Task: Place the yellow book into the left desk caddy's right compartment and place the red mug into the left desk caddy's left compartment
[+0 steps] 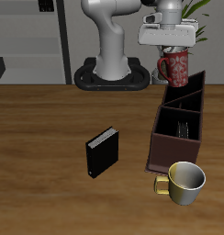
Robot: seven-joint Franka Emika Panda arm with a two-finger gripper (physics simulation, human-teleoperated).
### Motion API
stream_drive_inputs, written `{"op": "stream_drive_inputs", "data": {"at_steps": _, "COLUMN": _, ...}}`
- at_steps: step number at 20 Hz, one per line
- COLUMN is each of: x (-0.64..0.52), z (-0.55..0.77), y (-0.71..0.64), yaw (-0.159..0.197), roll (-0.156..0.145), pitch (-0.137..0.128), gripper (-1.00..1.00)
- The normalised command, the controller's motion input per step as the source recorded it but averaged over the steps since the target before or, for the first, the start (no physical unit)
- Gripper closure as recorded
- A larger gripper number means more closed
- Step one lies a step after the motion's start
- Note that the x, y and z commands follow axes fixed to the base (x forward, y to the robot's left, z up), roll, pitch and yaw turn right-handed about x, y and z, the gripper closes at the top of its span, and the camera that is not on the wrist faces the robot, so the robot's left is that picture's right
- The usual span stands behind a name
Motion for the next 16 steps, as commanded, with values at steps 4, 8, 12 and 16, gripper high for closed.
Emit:
{"op": "stream_drive_inputs", "data": {"at_steps": 4, "x": 0.06, "z": -0.21, "y": 0.11, "yaw": 0.007, "roll": 0.021, "pitch": 0.035, "gripper": 1.0}}
{"op": "stream_drive_inputs", "data": {"at_steps": 8, "x": 0.0, "z": -0.18, "y": 0.1, "yaw": -0.01, "roll": 0.031, "pitch": 0.026, "gripper": 1.0}}
{"op": "stream_drive_inputs", "data": {"at_steps": 12, "x": -0.09, "z": -0.13, "y": 0.19, "yaw": 0.026, "roll": 0.049, "pitch": 0.016, "gripper": 1.0}}
{"op": "stream_drive_inputs", "data": {"at_steps": 16, "x": 0.03, "z": -0.1, "y": 0.12, "yaw": 0.037, "roll": 0.063, "pitch": 0.003, "gripper": 1.0}}
